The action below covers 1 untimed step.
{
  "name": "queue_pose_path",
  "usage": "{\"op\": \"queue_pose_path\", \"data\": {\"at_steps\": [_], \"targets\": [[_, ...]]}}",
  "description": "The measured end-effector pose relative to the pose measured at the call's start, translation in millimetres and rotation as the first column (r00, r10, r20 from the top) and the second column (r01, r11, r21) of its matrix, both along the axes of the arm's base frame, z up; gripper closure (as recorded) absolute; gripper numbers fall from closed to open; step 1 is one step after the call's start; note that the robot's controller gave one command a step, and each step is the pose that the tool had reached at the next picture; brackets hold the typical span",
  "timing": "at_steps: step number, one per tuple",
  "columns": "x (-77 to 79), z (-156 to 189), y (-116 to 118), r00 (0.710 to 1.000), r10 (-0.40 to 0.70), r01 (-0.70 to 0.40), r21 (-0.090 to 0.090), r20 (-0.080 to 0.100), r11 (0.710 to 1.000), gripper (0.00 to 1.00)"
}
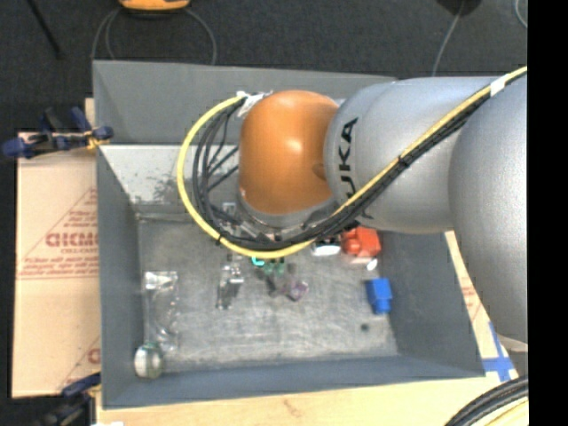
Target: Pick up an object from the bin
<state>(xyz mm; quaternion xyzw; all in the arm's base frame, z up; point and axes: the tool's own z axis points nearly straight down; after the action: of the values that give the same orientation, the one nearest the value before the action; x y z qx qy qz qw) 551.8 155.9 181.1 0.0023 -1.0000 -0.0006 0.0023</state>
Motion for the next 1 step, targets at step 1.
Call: {"op": "queue_pose_path", "data": {"at_steps": [1], "targets": [[-3.7, 78.1, -152.3, 0.998, 0.068, -0.067, -0.005, 0.014, 0.998, 0.0]]}}
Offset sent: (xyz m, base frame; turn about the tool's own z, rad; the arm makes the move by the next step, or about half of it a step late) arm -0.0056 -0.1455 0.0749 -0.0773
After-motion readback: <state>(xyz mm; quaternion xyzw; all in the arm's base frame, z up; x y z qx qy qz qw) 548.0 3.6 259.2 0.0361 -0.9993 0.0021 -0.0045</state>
